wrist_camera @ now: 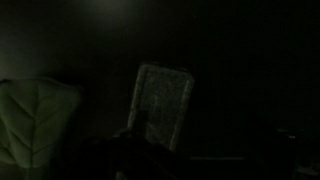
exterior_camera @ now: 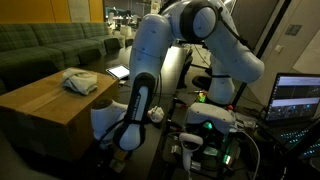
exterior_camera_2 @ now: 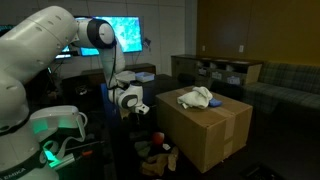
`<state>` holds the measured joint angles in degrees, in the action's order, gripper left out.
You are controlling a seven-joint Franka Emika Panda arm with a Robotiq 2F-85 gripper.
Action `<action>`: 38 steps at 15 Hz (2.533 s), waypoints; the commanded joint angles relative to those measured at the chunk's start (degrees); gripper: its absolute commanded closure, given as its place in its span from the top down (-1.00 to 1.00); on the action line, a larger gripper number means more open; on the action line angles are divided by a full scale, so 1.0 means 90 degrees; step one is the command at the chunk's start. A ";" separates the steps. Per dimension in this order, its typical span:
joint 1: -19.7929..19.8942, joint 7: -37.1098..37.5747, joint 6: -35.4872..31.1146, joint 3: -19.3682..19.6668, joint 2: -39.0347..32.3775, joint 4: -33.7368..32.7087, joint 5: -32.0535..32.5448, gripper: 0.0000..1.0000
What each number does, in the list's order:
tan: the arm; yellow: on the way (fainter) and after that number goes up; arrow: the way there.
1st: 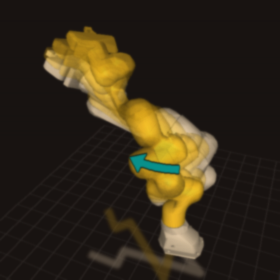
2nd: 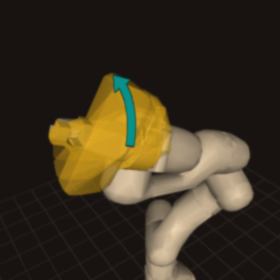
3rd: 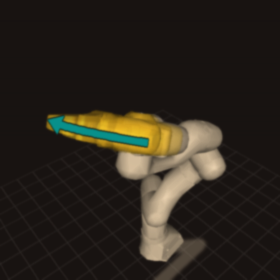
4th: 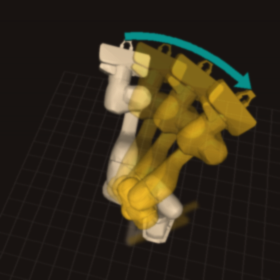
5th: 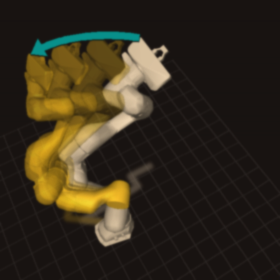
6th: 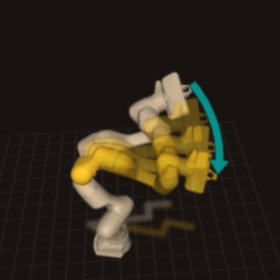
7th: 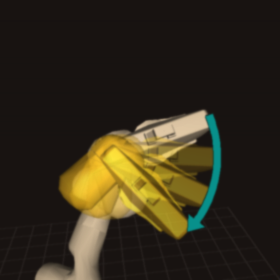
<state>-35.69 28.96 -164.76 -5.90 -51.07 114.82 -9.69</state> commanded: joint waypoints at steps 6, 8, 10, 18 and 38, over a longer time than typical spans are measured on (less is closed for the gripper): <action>0.0261 -0.0408 -0.0059 0.0133 0.0283 0.0377 0.0042 1.00; 0.0451 -0.0582 -0.0103 0.0069 0.0255 0.0427 0.0043 1.00; 0.0727 -0.0819 -0.0116 -0.0057 0.0212 0.0450 0.0042 1.00; 0.1582 -0.1617 -0.0288 -0.0516 0.0269 0.0533 0.0058 1.00; 0.1628 -0.1977 -0.0207 -0.0881 -0.0136 0.0167 0.0097 1.00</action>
<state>-21.71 12.03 -165.93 -12.75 -51.06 117.54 -9.29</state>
